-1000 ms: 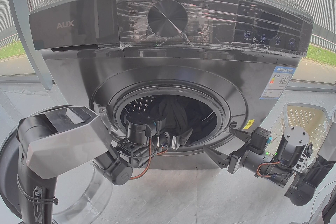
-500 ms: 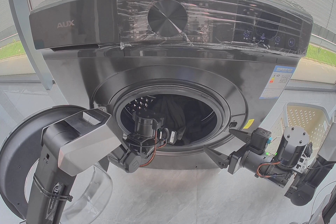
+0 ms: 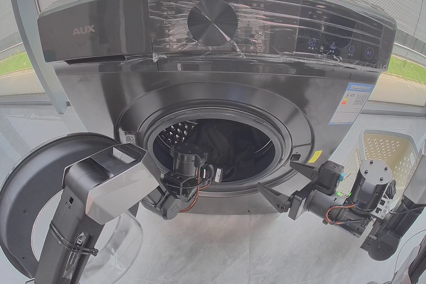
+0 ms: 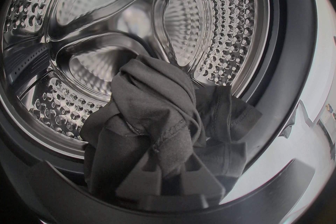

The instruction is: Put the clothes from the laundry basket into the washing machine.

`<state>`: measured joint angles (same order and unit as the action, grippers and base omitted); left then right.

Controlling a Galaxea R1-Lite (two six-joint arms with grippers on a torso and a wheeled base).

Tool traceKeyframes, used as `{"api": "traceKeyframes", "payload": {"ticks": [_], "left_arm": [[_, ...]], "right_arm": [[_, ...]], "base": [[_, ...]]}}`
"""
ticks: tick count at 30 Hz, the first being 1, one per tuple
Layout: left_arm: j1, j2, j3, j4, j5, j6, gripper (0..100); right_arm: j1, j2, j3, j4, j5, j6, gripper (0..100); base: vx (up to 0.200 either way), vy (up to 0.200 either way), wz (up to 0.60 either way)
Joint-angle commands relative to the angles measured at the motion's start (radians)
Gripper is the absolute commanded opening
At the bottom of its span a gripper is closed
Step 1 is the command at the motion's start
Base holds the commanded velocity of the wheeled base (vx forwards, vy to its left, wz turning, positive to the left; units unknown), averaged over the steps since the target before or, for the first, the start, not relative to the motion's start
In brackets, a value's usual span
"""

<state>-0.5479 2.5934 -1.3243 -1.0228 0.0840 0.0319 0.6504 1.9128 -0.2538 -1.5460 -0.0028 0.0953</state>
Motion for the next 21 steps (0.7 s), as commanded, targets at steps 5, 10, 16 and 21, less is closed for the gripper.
{"api": "traceKeyframes", "payload": {"ticks": [5,10,16,21], "left_arm": [[0.003,0.037,-0.182,-0.06,0.033,-0.015,0],[0.028,0.057,-0.299,-0.066,0.063,-0.033,0],[0.052,0.073,-0.382,-0.066,0.071,-0.033,0],[0.057,0.099,-0.441,-0.066,0.085,-0.03,0]], "right_arm": [[0.003,-0.004,-0.004,0.0,0.001,0.0,100],[0.008,-0.004,-0.004,0.0,0.0,0.0,100],[0.008,-0.004,-0.002,0.0,0.0,0.0,100],[0.009,-0.004,-0.004,0.0,0.001,0.0,100]], "base": [[0.0,0.0,0.0],[0.0,0.0,0.0],[0.0,0.0,0.0],[0.0,0.0,0.0]]}}
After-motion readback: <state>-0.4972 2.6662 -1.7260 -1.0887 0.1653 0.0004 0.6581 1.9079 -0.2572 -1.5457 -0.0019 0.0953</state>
